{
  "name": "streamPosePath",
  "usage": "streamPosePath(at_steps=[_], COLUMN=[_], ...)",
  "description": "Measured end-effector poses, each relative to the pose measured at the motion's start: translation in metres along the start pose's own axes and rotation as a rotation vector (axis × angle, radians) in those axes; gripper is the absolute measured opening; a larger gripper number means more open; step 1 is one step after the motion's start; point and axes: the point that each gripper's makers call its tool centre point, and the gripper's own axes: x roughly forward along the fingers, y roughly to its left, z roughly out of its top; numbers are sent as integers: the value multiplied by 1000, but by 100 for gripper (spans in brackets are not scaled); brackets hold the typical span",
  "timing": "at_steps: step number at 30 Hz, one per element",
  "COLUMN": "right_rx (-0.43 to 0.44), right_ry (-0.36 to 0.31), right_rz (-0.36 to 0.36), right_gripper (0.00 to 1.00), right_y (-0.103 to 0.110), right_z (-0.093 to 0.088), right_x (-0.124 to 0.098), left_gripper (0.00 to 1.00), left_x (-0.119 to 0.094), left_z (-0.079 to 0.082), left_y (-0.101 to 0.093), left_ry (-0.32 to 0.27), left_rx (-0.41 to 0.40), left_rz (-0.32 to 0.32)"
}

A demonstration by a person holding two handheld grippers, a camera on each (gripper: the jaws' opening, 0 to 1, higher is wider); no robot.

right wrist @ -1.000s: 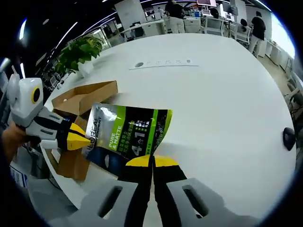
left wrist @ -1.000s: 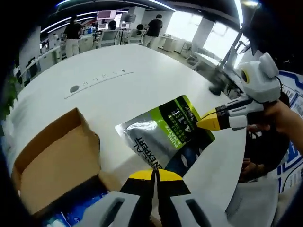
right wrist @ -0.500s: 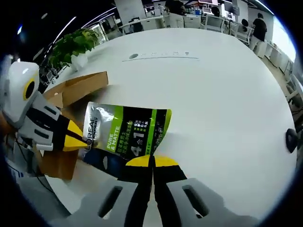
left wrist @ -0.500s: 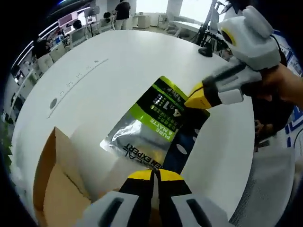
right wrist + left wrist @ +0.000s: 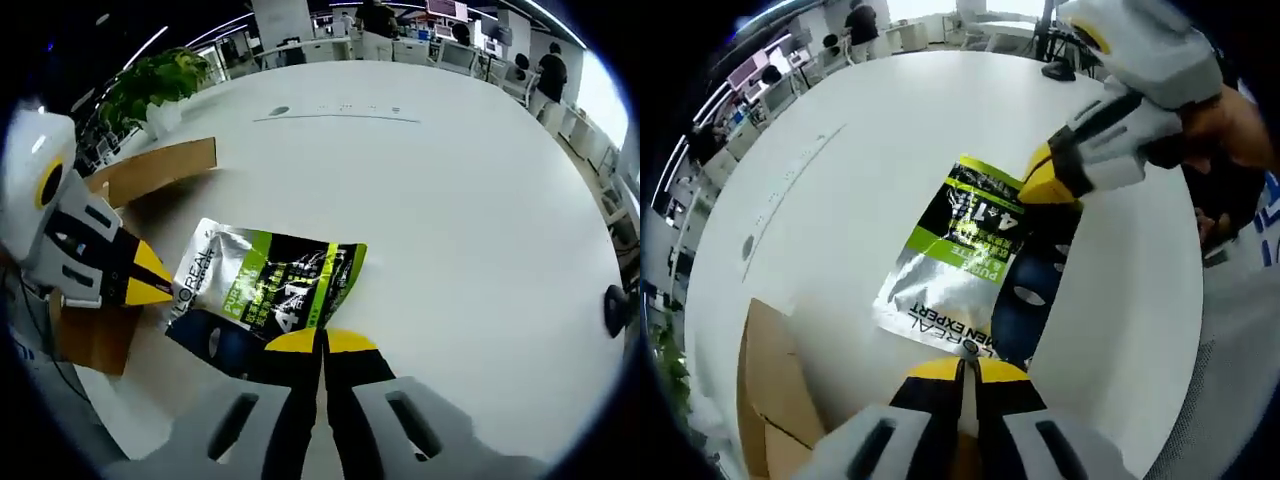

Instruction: Operate the shoe box by opening the lid, removing the specified soft item, and placing it in the target area until the item is outside and the box remains undamaged.

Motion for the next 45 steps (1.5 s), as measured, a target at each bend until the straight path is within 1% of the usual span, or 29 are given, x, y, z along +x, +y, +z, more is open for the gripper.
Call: streamPosePath(at_steps=[5, 8, 10, 13, 15, 17, 20, 21, 22, 23, 25, 28, 30, 36, 40, 41, 45], right_rx=[8, 12, 6, -40, -82, -112, -112, -108, -107, -109, -126, -135, -144, -166, -190, -193, -218], right_ry=[-12, -15, -21, -15, -15, -15, -7, -12, -20, -22, -28, -40, -55, -92, -109, -112, -128], right_rz=[-7, -14, -17, -18, -20, -37, -38, -33, -30, -28, -28, -15, -7, 12, 31, 37, 67], right_gripper=[0, 0, 1, 5, 7, 10, 17, 20, 22, 24, 25, 27, 28, 29, 30, 30, 31], right_y=[-2, -3, -4, -6, -6, -8, -8, -6, -5, -4, -1, 4, 8, 18, 29, 31, 46], right_z=[1, 0, 0, -3, -4, -5, -6, -5, -4, -3, -3, -1, 1, 10, 15, 16, 21], right_x=[2, 3, 3, 3, 1, -2, -7, -11, -13, -16, -22, -31, -38, -54, -68, -70, -81], left_gripper=[5, 6, 9, 18, 19, 19, 22, 23, 24, 25, 27, 28, 29, 31, 31, 31, 31], left_x=[-1, -3, -6, -11, -14, -20, -28, -31, -33, -36, -42, -49, -55, -71, -83, -90, -102], left_z=[0, 0, 1, 4, 4, 6, 9, 12, 15, 15, 17, 13, 13, 11, 7, 4, -8], left_y=[1, -1, -2, -3, -3, -4, -5, -7, -11, -14, -14, -13, -14, -13, -9, -7, 0], left_ry=[-12, -16, -30, -59, -69, -89, -132, -163, -191, -207, -234, -242, -258, -308, -333, -345, -361], left_rx=[-2, 21, 35, 21, 19, 11, -21, -45, -83, -139, -194, -187, -187, -240, -250, -260, -279], left_rz=[2, 15, 22, 22, 28, 27, 19, 1, -29, -56, -78, -74, -76, -91, -75, -64, -38])
